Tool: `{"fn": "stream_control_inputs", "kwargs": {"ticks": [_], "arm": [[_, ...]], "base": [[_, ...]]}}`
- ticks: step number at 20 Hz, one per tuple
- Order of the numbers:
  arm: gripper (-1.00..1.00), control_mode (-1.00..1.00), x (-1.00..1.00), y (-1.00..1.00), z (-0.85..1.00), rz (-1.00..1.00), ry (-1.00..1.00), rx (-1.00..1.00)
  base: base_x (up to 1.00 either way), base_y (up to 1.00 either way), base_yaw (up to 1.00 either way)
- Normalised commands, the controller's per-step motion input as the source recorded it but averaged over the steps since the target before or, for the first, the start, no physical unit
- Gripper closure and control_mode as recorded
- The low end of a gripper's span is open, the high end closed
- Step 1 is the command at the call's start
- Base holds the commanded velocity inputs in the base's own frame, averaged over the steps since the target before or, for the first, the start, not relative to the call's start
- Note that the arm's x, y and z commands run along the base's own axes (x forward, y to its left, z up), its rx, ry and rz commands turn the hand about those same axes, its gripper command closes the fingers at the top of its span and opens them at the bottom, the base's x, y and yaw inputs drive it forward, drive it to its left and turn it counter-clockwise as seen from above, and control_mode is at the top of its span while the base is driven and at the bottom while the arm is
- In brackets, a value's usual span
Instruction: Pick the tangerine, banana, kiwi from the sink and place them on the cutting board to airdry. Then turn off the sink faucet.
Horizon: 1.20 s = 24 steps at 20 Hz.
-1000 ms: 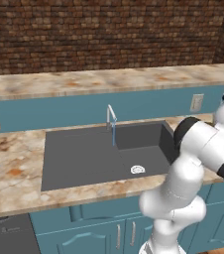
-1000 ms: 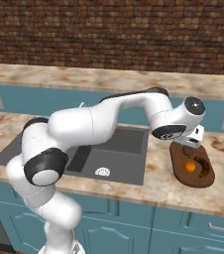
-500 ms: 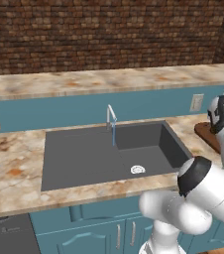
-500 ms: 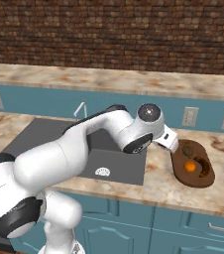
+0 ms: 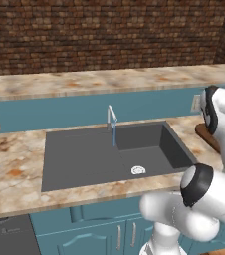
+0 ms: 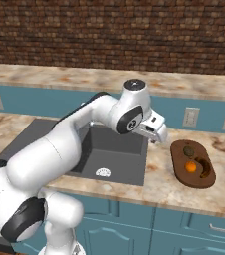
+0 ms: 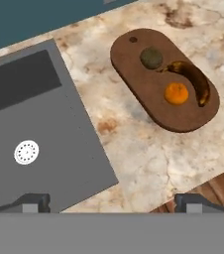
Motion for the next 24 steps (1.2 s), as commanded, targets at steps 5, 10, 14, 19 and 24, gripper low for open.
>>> {"fn": "stream_control_inputs", "kwargs": {"ticks": [5, 10, 14, 19, 24], "arm": [[-1.0, -1.0, -0.37, 0.17, 0.13, 0.4, 0.14, 0.07], [-1.0, -1.0, -0.5, 0.38, -0.06, 0.37, -0.21, -0.04], [-1.0, -1.0, -0.46, 0.57, -0.1, 0.33, -0.26, -0.18], [-1.0, -1.0, -0.59, 0.56, 0.0, 0.24, -0.19, -0.16], [-1.0, -1.0, -0.39, 0.25, 0.08, 0.14, -0.02, 0.0]], "base": [[0.0, 0.0, 0.0], [0.0, 0.0, 0.0], [0.0, 0.0, 0.0], [0.0, 0.0, 0.0], [0.0, 0.0, 0.0]]}}
